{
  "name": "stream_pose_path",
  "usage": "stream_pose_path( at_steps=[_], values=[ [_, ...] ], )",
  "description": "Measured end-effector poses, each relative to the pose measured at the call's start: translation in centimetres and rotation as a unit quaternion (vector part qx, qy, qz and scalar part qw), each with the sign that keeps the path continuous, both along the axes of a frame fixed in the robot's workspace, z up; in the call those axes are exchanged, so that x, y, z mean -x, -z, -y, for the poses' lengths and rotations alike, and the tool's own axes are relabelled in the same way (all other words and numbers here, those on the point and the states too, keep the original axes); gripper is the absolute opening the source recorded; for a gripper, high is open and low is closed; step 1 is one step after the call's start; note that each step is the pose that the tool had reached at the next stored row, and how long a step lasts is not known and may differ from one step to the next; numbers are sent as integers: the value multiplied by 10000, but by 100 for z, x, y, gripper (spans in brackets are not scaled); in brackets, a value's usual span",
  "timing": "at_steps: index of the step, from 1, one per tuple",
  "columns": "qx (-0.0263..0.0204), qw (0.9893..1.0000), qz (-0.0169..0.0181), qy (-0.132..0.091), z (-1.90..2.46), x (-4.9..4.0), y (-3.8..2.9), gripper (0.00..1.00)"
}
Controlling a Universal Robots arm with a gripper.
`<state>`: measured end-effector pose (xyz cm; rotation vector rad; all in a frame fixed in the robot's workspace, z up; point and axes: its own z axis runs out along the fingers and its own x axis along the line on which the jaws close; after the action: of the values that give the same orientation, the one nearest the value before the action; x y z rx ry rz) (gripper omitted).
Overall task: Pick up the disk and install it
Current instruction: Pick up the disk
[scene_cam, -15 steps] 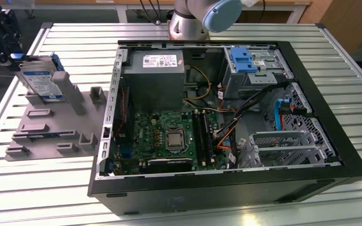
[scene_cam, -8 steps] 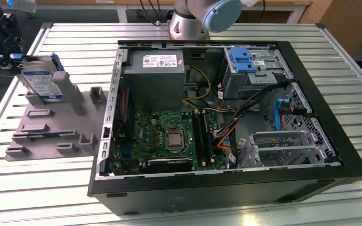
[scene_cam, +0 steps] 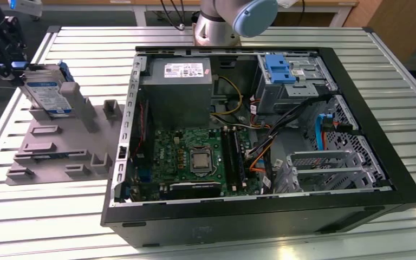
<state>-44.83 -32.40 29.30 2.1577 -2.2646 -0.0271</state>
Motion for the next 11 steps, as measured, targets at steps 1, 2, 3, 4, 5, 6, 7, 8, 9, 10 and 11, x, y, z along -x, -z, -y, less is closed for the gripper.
stream_pose_path(
  at_steps=[1, 2, 3, 4, 5, 6, 7, 8, 9, 10, 11],
  values=[
    [0, 10000, -1, 0, -3, 0, 4, 48],
    [0, 10000, -2, 0, -4, 0, 5, 48],
    [0, 10000, -3, -1, -5, 0, 6, 48],
    [0, 10000, -3, 0, -5, 0, 9, 48],
    [0, 10000, -3, 0, -6, 0, 12, 48],
    [0, 10000, -3, 0, -5, 0, 14, 48],
    [0, 10000, -3, 0, -5, 0, 16, 48],
    [0, 10000, -3, 0, -5, 0, 18, 48],
    [0, 10000, -3, 0, -6, 0, 20, 48],
    [0, 10000, -3, 0, -6, 0, 20, 48],
    [0, 10000, -3, 0, -5, 0, 21, 48]
  ],
)
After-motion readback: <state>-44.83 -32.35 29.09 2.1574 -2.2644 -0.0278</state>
